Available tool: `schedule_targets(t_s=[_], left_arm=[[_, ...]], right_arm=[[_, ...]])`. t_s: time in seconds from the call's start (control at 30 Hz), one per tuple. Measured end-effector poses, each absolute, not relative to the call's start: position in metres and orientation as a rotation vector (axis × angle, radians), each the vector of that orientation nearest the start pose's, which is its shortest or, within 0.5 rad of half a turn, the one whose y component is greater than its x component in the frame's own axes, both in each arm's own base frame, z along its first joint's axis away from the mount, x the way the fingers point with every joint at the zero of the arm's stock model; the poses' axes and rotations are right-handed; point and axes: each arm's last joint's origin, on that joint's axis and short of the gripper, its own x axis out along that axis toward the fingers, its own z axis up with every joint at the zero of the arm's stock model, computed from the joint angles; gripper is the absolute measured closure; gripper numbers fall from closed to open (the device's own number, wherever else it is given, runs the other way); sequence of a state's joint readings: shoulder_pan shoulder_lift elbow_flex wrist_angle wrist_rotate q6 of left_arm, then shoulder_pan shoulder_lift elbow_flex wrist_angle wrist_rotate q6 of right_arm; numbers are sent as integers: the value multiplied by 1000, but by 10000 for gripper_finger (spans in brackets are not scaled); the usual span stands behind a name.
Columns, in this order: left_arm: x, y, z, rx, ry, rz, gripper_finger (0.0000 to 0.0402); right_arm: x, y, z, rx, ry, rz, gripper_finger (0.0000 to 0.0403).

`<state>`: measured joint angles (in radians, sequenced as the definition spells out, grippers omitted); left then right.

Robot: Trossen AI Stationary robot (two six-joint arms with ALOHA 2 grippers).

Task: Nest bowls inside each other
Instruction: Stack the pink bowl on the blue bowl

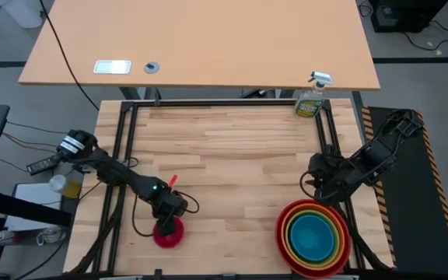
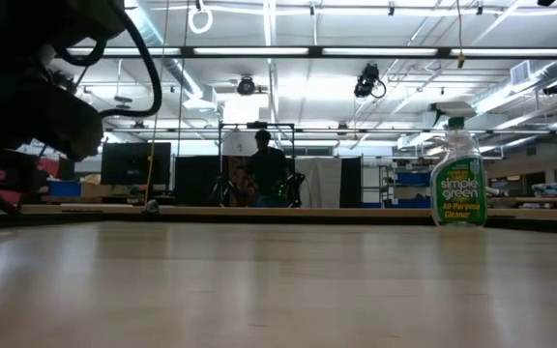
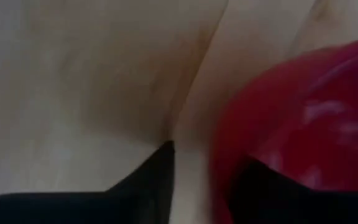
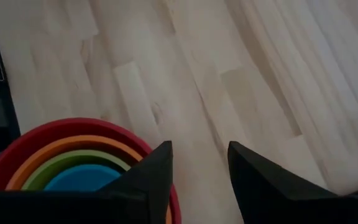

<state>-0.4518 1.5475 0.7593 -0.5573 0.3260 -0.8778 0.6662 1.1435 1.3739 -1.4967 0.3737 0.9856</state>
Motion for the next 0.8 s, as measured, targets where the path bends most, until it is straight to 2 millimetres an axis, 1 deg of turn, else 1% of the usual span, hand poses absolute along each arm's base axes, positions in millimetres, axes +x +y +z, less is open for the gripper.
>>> schedule_targets(t_s=[0.13,0.17,0.2,0.27,0.33,0.4,0.53,0.63,0.73,0.8], left_arm=[[229,-120,145,-703,1496,-3,368],[231,-120,147,-739,1468,3,383],[234,-119,149,-770,1439,6,388],[242,-116,152,-853,1378,28,388],[250,-111,156,-920,1317,76,388],[263,-105,165,-953,1211,127,389],[289,-81,187,-1001,928,351,388],[305,-61,206,-1029,729,480,387],[314,-44,219,-1043,593,592,387],[319,-36,227,-1047,500,636,387]], right_arm=[[137,94,368,260,1065,-276,241],[138,95,369,261,1059,-263,241],[140,97,368,259,1051,-253,241],[144,100,363,245,1037,-248,241],[151,102,354,221,1023,-269,241],[162,104,343,184,1011,-280,241],[197,107,320,149,1010,-309,241],[223,103,307,168,985,-386,243],[245,98,299,148,906,-465,245],[257,94,296,128,833,-521,245]])
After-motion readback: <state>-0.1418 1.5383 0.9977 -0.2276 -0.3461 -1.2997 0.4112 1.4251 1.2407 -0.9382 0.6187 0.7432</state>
